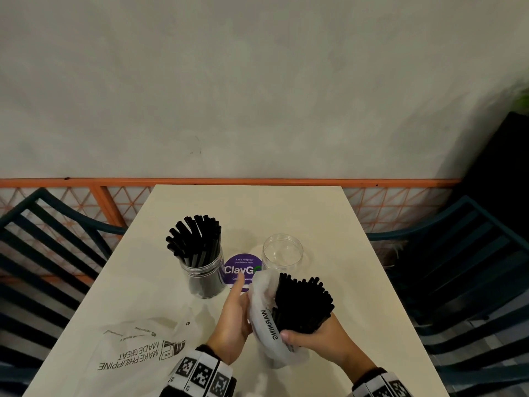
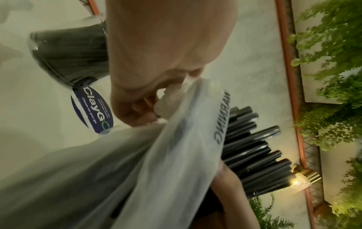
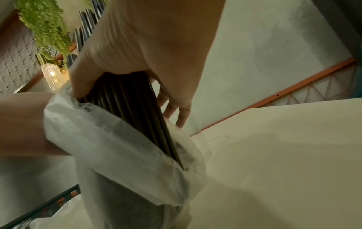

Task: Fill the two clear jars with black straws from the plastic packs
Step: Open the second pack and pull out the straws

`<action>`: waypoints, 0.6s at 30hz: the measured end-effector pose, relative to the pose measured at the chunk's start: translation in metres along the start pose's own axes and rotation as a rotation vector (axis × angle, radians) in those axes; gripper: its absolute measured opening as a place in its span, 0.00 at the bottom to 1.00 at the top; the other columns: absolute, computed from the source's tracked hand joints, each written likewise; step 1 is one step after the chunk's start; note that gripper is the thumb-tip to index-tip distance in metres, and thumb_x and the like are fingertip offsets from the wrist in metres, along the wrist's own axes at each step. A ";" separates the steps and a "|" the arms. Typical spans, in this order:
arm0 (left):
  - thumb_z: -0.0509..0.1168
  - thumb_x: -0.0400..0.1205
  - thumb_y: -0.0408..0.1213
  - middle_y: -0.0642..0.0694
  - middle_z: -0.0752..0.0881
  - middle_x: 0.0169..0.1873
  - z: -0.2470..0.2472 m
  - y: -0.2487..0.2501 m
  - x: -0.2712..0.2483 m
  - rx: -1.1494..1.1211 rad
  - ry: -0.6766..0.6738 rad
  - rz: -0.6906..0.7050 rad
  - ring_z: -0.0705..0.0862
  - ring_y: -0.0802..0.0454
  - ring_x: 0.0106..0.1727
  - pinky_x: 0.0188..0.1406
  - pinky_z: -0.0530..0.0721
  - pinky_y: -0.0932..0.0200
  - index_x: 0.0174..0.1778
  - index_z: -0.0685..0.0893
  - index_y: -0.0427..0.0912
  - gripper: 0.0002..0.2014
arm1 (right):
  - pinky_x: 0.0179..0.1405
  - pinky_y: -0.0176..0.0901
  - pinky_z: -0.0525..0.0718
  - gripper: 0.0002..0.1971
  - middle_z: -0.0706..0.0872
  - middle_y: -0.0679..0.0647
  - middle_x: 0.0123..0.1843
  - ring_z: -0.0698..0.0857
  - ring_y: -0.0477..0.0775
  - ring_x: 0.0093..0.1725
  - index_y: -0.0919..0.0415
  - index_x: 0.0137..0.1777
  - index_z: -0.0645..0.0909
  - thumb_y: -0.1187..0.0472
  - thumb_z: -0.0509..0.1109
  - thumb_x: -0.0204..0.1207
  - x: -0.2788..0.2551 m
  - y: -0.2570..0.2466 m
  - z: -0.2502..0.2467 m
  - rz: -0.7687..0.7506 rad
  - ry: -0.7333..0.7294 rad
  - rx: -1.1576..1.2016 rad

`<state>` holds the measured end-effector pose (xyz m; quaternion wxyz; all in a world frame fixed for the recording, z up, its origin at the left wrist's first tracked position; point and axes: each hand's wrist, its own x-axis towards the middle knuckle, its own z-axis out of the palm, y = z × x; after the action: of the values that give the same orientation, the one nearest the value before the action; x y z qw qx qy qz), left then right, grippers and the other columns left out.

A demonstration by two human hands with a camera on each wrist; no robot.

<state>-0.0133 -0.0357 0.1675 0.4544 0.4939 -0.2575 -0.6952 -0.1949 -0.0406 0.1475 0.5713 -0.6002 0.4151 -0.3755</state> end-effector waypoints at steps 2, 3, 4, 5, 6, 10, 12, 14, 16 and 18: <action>0.47 0.81 0.63 0.39 0.87 0.58 0.000 0.003 -0.005 0.037 -0.086 0.023 0.84 0.43 0.62 0.66 0.77 0.43 0.63 0.82 0.44 0.31 | 0.53 0.29 0.82 0.31 0.90 0.39 0.55 0.86 0.42 0.58 0.49 0.55 0.83 0.43 0.84 0.51 0.000 -0.003 0.001 -0.006 -0.012 0.002; 0.54 0.81 0.58 0.41 0.89 0.55 0.001 0.004 -0.006 0.091 -0.085 0.051 0.86 0.45 0.59 0.61 0.80 0.47 0.61 0.82 0.43 0.26 | 0.54 0.29 0.82 0.31 0.89 0.38 0.55 0.86 0.42 0.58 0.49 0.56 0.83 0.43 0.84 0.51 0.000 -0.004 0.002 -0.004 -0.022 -0.002; 0.59 0.81 0.51 0.42 0.91 0.50 0.004 0.002 -0.005 0.117 -0.064 0.077 0.88 0.47 0.54 0.55 0.83 0.52 0.59 0.83 0.42 0.19 | 0.54 0.29 0.81 0.32 0.89 0.38 0.56 0.86 0.42 0.58 0.50 0.56 0.82 0.43 0.84 0.51 0.000 -0.006 0.002 0.001 -0.039 -0.003; 0.61 0.81 0.44 0.44 0.92 0.44 0.005 -0.001 -0.004 0.109 -0.016 0.107 0.90 0.49 0.48 0.48 0.84 0.56 0.56 0.84 0.40 0.14 | 0.55 0.29 0.81 0.33 0.89 0.37 0.56 0.85 0.41 0.59 0.51 0.57 0.82 0.43 0.84 0.51 0.000 -0.006 0.003 0.017 -0.057 -0.004; 0.61 0.82 0.38 0.44 0.93 0.40 0.006 -0.001 -0.004 0.104 0.029 0.114 0.90 0.50 0.44 0.43 0.85 0.58 0.53 0.83 0.39 0.10 | 0.56 0.28 0.80 0.33 0.88 0.36 0.57 0.85 0.40 0.60 0.51 0.59 0.81 0.44 0.84 0.51 -0.001 -0.007 0.003 0.035 -0.080 -0.014; 0.56 0.82 0.31 0.40 0.92 0.37 0.001 -0.004 -0.005 0.002 0.088 0.068 0.91 0.46 0.39 0.39 0.84 0.54 0.51 0.82 0.36 0.10 | 0.62 0.24 0.74 0.35 0.84 0.28 0.60 0.79 0.32 0.64 0.45 0.62 0.77 0.46 0.84 0.51 -0.003 -0.003 0.001 0.127 -0.205 -0.104; 0.55 0.82 0.32 0.36 0.92 0.40 0.000 -0.005 -0.006 -0.050 0.056 0.013 0.91 0.43 0.42 0.39 0.84 0.53 0.53 0.81 0.35 0.11 | 0.65 0.27 0.73 0.34 0.84 0.30 0.62 0.77 0.32 0.66 0.36 0.61 0.76 0.52 0.84 0.54 -0.005 -0.003 0.003 0.177 -0.275 -0.138; 0.55 0.82 0.35 0.32 0.90 0.47 0.000 -0.005 -0.006 -0.118 0.013 -0.077 0.89 0.38 0.49 0.43 0.83 0.51 0.58 0.81 0.32 0.15 | 0.69 0.30 0.72 0.34 0.82 0.29 0.64 0.75 0.34 0.69 0.34 0.62 0.75 0.62 0.83 0.60 -0.004 -0.001 0.005 0.182 -0.308 -0.129; 0.57 0.80 0.39 0.28 0.88 0.50 0.000 -0.006 -0.006 -0.195 -0.024 -0.197 0.86 0.34 0.53 0.49 0.82 0.47 0.60 0.81 0.28 0.20 | 0.74 0.40 0.70 0.36 0.81 0.37 0.68 0.74 0.40 0.72 0.39 0.67 0.74 0.62 0.83 0.61 -0.002 0.003 0.010 0.154 -0.282 -0.116; 0.60 0.76 0.43 0.28 0.88 0.48 0.001 -0.005 -0.005 -0.262 -0.055 -0.225 0.87 0.35 0.50 0.52 0.81 0.45 0.61 0.81 0.27 0.24 | 0.74 0.44 0.72 0.36 0.84 0.42 0.67 0.77 0.42 0.70 0.42 0.66 0.77 0.54 0.85 0.57 0.000 0.008 0.014 0.132 -0.218 -0.124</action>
<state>-0.0155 -0.0289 0.1656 0.4269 0.4371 -0.1202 -0.7824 -0.1825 -0.0359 0.1389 0.5985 -0.6428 0.4115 -0.2433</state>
